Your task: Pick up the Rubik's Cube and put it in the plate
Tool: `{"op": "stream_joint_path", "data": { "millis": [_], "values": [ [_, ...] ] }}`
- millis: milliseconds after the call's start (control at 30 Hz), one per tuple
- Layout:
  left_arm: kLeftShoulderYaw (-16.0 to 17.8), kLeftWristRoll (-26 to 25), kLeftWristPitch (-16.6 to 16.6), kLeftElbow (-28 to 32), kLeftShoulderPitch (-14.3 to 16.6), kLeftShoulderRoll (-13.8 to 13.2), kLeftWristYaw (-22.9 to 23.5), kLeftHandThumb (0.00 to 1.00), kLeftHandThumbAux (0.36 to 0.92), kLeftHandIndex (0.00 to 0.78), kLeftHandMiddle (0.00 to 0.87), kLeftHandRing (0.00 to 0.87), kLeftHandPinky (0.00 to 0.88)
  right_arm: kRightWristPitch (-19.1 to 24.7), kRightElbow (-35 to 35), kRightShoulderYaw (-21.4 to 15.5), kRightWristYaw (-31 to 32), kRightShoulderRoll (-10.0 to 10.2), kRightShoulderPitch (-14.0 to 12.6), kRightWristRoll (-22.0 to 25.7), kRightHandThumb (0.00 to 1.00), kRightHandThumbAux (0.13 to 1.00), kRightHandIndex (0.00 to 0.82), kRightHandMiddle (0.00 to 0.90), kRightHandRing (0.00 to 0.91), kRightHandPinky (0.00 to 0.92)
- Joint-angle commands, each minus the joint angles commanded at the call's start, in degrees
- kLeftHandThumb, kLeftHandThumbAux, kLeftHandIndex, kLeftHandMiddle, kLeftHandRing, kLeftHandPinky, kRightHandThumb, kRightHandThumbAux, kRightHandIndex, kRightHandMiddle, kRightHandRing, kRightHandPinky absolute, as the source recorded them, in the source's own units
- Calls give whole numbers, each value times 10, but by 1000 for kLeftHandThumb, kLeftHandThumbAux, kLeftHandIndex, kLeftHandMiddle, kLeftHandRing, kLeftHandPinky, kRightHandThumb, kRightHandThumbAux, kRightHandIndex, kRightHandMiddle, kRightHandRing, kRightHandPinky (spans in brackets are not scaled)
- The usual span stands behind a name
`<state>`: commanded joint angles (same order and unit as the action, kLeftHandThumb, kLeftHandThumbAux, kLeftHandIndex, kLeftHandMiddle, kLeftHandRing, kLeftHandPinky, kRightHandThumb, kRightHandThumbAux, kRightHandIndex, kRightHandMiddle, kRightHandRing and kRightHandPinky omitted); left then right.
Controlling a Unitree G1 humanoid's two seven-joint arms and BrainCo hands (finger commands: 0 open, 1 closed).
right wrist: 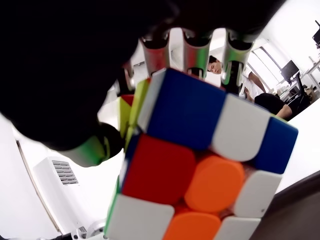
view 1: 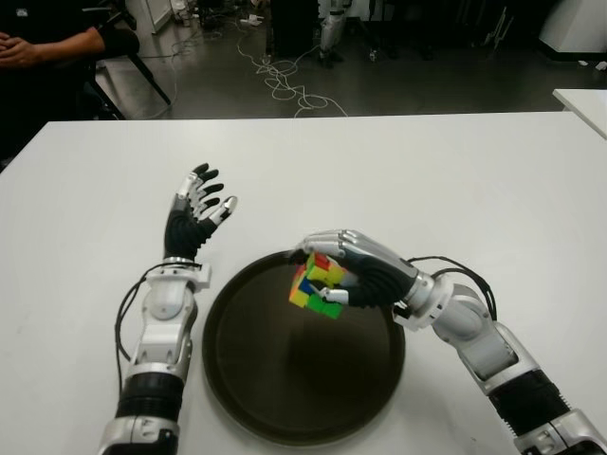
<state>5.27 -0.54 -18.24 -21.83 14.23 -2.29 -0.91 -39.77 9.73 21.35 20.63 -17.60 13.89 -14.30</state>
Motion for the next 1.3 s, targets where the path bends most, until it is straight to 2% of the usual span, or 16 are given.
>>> {"op": "stream_joint_path", "data": {
  "millis": [200, 567, 1300],
  "values": [
    [2, -8, 3, 3, -1, 2, 4, 118, 715, 112, 166, 188, 226, 10, -2, 1, 25, -5, 2, 4, 2, 676, 4, 5, 2, 1],
    [2, -15, 2, 3, -2, 3, 8, 116, 719, 118, 171, 186, 214, 20, -6, -2, 36, -8, 2, 3, 0, 655, 0, 0, 0, 0],
    [2, -13, 0, 2, -1, 4, 7, 107, 719, 115, 179, 194, 222, 22, 3, -5, 23, -7, 4, -15, 0, 645, 0, 0, 0, 0]
  ]
}}
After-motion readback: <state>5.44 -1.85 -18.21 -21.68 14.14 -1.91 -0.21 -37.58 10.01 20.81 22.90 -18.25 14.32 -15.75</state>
